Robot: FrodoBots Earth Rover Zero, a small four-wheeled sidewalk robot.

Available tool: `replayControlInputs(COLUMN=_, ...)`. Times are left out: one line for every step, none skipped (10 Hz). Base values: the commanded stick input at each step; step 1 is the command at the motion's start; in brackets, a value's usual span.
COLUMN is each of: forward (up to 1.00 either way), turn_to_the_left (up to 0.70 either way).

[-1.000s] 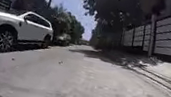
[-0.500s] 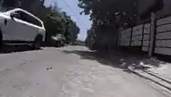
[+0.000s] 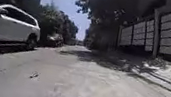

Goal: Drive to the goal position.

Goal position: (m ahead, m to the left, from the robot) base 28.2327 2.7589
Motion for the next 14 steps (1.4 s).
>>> replayControlInputs(forward=1.0, turn_to_the_left=0.01)
replayControlInputs(forward=1.0, turn_to_the_left=0.01)
replayControlInputs(forward=1.0, turn_to_the_left=0.01)
replayControlInputs(forward=1.0, turn_to_the_left=0.01)
replayControlInputs(forward=1.0, turn_to_the_left=0.01)
replayControlInputs(forward=1.0, turn_to_the_left=0.01)
replayControlInputs(forward=1.0, turn_to_the_left=-0.12)
replayControlInputs(forward=1.0, turn_to_the_left=-0.39)
replayControlInputs(forward=1.0, turn_to_the_left=-0.3)
replayControlInputs(forward=1.0, turn_to_the_left=-0.07)
replayControlInputs(forward=1.0, turn_to_the_left=-0.39)
replayControlInputs(forward=1.0, turn_to_the_left=-0.39)
replayControlInputs(forward=1.0, turn_to_the_left=-0.09)
replayControlInputs(forward=1.0, turn_to_the_left=0.01)
